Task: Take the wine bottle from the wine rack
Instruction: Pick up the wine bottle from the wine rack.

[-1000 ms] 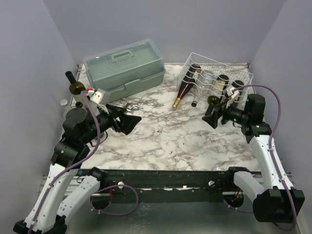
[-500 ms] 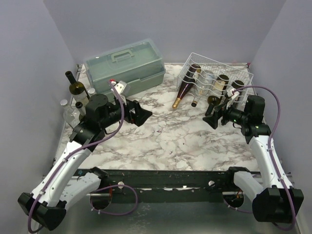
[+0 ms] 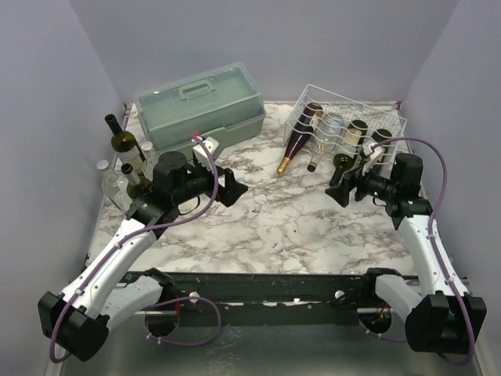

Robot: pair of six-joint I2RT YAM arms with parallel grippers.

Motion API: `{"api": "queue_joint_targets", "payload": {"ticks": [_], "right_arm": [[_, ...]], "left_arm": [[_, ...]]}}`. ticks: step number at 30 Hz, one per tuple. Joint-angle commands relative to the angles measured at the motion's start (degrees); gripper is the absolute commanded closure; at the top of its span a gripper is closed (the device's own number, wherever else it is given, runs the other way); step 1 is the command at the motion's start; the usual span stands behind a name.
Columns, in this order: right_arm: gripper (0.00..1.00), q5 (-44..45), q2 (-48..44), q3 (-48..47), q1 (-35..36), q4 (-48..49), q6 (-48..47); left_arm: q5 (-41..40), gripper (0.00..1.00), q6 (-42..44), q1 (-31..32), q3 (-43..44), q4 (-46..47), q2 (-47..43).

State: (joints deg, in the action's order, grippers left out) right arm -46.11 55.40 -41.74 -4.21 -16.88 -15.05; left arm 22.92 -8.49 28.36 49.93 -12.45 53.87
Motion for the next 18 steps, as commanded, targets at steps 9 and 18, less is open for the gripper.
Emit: {"api": "queue_joint_targets", "payload": {"ticks": [9,18], "right_arm": [[0.0,-0.12,1.09,2.06,-0.95,1.93,-1.43],[0.0,1.0,0.99,2.69,-1.74,2.56,-1.98]], "left_arm": [[-1.37,0.01,3.34,0.47,-3.09,1.01,-2.23],[-0.11,0.01,2.23,0.47,-2.65,1.01,-0.06]]}}
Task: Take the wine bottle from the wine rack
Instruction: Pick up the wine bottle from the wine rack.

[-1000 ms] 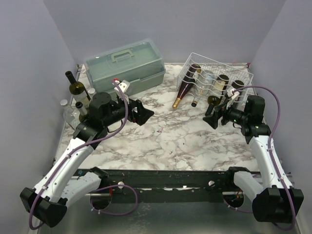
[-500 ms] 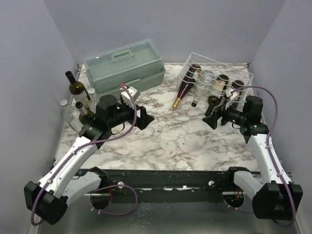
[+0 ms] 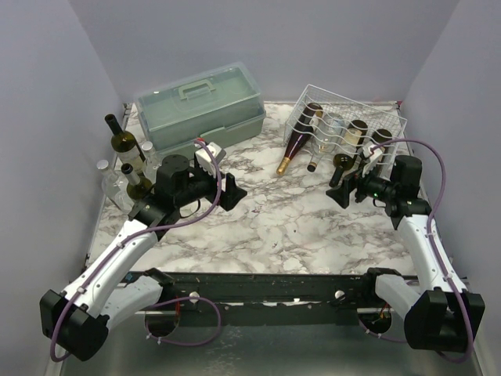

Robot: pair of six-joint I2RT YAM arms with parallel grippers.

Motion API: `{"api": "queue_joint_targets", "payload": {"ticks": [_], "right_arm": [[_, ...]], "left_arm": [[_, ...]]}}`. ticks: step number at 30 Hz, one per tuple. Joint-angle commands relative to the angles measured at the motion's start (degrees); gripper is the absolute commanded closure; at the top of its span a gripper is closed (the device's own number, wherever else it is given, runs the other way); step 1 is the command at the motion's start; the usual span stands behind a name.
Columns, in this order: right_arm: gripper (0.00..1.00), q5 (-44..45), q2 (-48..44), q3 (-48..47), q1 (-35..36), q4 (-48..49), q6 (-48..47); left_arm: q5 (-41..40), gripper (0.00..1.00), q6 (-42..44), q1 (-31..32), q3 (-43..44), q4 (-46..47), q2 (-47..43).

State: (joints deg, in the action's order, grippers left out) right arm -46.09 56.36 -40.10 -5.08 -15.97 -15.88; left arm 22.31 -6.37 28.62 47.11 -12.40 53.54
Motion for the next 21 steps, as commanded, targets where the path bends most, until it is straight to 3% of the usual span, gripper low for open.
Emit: {"api": "queue_joint_targets", "payload": {"ticks": [1,21], "right_arm": [[0.0,1.15,-0.07,1.14,-0.86,1.72,-1.24],[0.0,3.02,0.14,1.52,-3.82,2.13,-0.14]], "left_arm": [[0.27,0.01,0.21,0.21,0.22,0.98,0.16],[-2.55,0.01,1.17,0.21,-0.27,0.82,-4.48]]}}
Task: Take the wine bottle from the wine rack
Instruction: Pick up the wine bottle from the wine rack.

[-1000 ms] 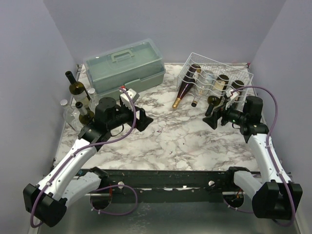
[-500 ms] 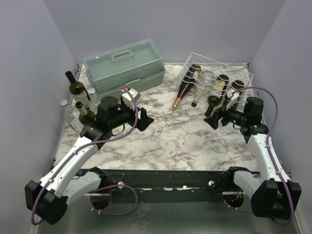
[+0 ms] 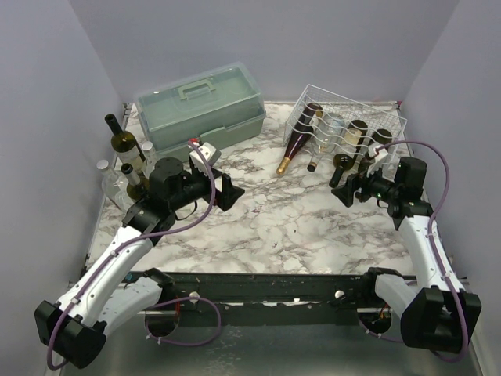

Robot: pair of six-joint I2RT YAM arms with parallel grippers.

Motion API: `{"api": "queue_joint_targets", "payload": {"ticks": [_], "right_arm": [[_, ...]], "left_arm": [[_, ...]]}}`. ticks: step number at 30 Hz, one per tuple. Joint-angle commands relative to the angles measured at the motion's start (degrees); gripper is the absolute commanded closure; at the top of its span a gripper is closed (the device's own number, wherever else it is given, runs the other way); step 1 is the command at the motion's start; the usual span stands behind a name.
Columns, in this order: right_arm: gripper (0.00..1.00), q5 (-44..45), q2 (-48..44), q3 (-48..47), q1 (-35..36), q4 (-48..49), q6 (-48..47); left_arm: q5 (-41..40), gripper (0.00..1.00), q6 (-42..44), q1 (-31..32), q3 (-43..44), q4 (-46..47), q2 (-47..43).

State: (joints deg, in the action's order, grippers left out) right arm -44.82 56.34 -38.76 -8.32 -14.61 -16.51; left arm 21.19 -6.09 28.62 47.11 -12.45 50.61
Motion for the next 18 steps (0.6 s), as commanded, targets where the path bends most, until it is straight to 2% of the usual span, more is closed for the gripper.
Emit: {"api": "queue_joint_targets", "payload": {"ticks": [1,5,9,11,18], "right_arm": [[0.0,2.27,0.26,-0.07,-0.56,0.6,1.46],[0.0,4.66,1.32,-0.91,-0.63,-0.52,4.8],[0.01,11.53,4.94,-3.33,-0.65,-3.58,9.7],[0.06,16.4,6.68,-4.59,-0.59,-4.67,12.17],[0.12,29.68,4.99,-2.63,-0.64,0.54,22.11]], "left_arm": [[-1.45,0.01,0.89,0.22,-0.25,0.88,-1.57],[-1.15,0.01,0.21,0.25,-0.27,1.01,-1.53],[-0.8,0.01,-0.4,0.29,-0.17,0.98,-0.75],[-0.41,0.01,-0.67,0.38,-0.09,0.99,-0.31],[-0.17,0.01,-0.88,0.47,0.01,1.02,0.44]]}}
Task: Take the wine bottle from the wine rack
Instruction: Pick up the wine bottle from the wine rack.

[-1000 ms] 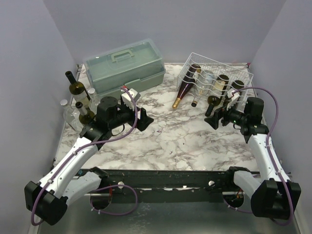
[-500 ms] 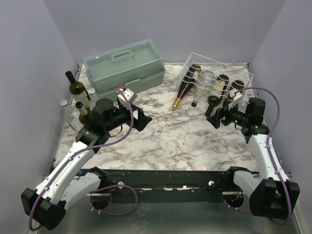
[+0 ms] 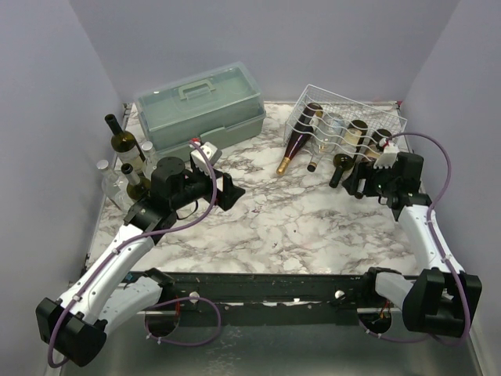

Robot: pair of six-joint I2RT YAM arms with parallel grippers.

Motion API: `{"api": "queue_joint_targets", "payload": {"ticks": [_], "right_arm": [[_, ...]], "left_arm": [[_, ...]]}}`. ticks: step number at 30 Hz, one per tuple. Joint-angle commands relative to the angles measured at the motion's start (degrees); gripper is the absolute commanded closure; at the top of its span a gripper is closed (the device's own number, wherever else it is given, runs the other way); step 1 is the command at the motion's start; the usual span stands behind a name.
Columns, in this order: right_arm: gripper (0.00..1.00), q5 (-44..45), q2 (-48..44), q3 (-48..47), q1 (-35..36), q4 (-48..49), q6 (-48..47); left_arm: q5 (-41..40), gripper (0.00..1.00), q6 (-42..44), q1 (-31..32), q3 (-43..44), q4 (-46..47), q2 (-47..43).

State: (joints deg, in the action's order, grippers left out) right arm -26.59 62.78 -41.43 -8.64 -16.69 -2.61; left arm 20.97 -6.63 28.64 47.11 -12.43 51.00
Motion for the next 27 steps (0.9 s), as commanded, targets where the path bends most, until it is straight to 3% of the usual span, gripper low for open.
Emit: {"api": "queue_joint_targets", "payload": {"ticks": [1,9,13,17,27], "right_arm": [[0.12,13.67,-1.53,0.32,-0.29,3.42,9.89],[0.14,25.77,-0.63,4.9,-0.17,9.83,18.79],[0.17,26.38,0.86,5.39,-0.14,10.51,20.23],[0.26,24.96,2.3,6.07,0.63,13.26,19.55],[0.29,30.48,3.65,8.83,3.02,19.01,17.97]], "left_arm": [[-0.26,0.01,-0.18,0.45,-0.08,1.0,0.08],[0.26,0.01,-0.41,0.47,0.1,0.78,0.76],[-0.05,0.01,-0.22,0.5,0.13,0.73,0.94],[-0.15,0.01,-0.07,0.53,0.17,0.51,0.69],[-1.03,0.01,0.52,0.53,0.17,0.26,-0.79]]}}
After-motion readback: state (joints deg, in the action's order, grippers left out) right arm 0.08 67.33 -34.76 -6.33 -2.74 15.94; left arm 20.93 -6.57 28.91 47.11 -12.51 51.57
